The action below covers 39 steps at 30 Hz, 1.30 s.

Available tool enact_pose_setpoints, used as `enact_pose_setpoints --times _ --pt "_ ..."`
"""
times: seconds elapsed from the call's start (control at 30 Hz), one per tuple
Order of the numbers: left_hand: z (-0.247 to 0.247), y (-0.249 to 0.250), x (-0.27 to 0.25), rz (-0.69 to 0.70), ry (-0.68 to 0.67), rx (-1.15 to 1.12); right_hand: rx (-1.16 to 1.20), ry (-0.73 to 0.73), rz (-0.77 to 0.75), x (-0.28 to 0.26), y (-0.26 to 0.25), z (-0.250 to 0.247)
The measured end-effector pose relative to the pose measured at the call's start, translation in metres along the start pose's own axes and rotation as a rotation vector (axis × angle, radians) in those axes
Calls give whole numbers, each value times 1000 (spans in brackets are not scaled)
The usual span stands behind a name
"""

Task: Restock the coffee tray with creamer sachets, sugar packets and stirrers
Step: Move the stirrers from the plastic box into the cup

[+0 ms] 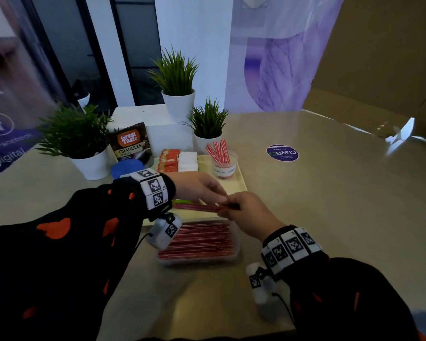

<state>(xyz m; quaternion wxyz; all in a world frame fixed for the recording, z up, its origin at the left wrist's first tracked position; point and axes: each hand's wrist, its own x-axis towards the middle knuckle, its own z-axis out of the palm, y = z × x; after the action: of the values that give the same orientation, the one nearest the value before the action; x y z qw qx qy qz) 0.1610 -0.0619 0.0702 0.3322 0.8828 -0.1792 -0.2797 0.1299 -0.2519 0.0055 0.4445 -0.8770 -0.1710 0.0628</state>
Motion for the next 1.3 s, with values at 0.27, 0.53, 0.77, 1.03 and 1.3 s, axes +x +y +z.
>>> enact_pose_setpoints --times 0.27,0.53,0.77,1.03,1.3 --pt "12 -1 -7 -133 -39 172 134 170 16 -3 -2 1" --pt "-6 0 10 -67 317 -249 -15 134 125 -8 7 5" --pt "-38 -7 53 33 683 -290 -378 -444 -134 -14 10 18" --pt "-59 -8 124 62 875 -432 -550 -550 -92 -16 14 35" --pt "-58 -5 163 -114 843 -261 -484 -551 -116 -16 17 32"
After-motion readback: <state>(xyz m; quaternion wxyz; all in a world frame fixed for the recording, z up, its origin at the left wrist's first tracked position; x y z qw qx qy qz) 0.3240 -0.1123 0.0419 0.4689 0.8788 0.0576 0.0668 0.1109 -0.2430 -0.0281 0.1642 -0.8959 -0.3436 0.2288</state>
